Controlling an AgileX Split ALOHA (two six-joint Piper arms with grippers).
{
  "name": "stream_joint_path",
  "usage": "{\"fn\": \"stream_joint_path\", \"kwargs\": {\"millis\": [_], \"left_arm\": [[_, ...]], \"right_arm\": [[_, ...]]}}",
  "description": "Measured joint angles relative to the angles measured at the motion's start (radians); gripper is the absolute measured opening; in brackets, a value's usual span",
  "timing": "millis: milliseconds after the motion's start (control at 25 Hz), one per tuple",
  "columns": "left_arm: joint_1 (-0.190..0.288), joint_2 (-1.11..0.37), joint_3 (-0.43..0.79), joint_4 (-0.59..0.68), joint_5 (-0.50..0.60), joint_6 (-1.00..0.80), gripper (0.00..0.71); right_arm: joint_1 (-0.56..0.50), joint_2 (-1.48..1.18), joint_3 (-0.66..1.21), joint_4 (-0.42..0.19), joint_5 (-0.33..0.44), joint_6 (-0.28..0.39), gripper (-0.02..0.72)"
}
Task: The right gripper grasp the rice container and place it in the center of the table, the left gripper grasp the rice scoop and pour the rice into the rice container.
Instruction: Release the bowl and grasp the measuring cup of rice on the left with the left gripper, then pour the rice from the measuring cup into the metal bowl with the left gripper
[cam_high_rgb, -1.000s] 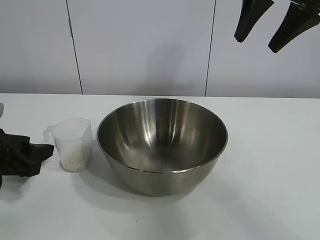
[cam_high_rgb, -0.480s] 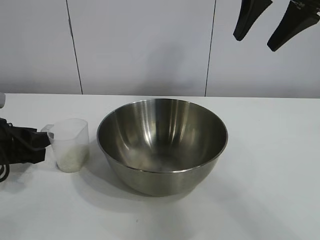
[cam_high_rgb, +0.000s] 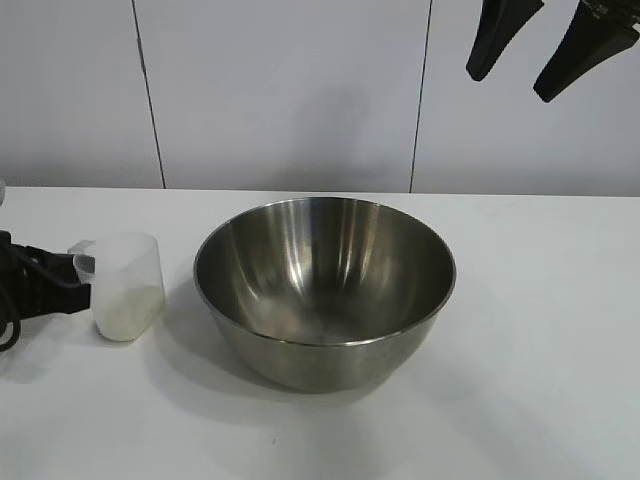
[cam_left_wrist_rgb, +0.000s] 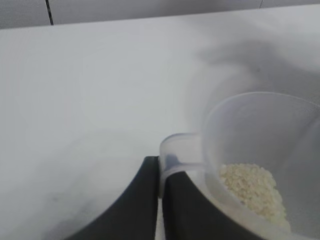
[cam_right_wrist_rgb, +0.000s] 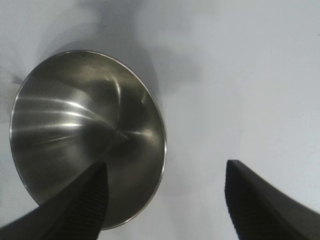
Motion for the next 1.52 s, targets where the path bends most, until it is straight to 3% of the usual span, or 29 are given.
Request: {"fn": "stream_joint_path", "kwargs": {"millis": [200,280,400,600,760,920,1160,1400,1520], "left_arm": [[0.000,-0.168,0.000,0.061,0.002,-0.049,0.009],[-0.016,-0.250,-0.009,0.116,0.066,-0.069,0.009],[-0.118,-0.352,-0.058,0.164,0.251,-0.072,0.009],[-0.353,-0.373,-0.221,0.169,0.486,-0.061,0.009],[-0.457,-0.305,-0.360,0.169,0.654,0.084,0.009],[-0.493,-0.269,-0.410,0.093,0.763,0.405,0.009],[-0.555,-0.268,-0.415,-0.363,0.799,1.163,0.008],[-0.687,-0.268,-0.415,-0.856,0.626,1.956,0.008],[-0.733,-0.268,-0.415,-0.974,0.543,2.213,0.008]], "right_arm": [[0.000,0.000,0.000,0.000,-0.004,0.000,0.463],[0.000,0.000,0.000,0.000,-0.007,0.000,0.463],[0.000,0.000,0.000,0.002,-0.012,0.000,0.463],[0.000,0.000,0.000,0.006,-0.012,0.000,0.463],[0.000,0.000,0.000,0.006,-0.012,0.000,0.463],[0.000,0.000,0.000,0.007,-0.015,0.000,0.463],[0.000,0.000,0.000,0.009,-0.017,0.000,0.463],[0.000,0.000,0.000,0.009,-0.018,0.000,0.463],[0.000,0.000,0.000,0.009,-0.018,0.000,0.463]]}}
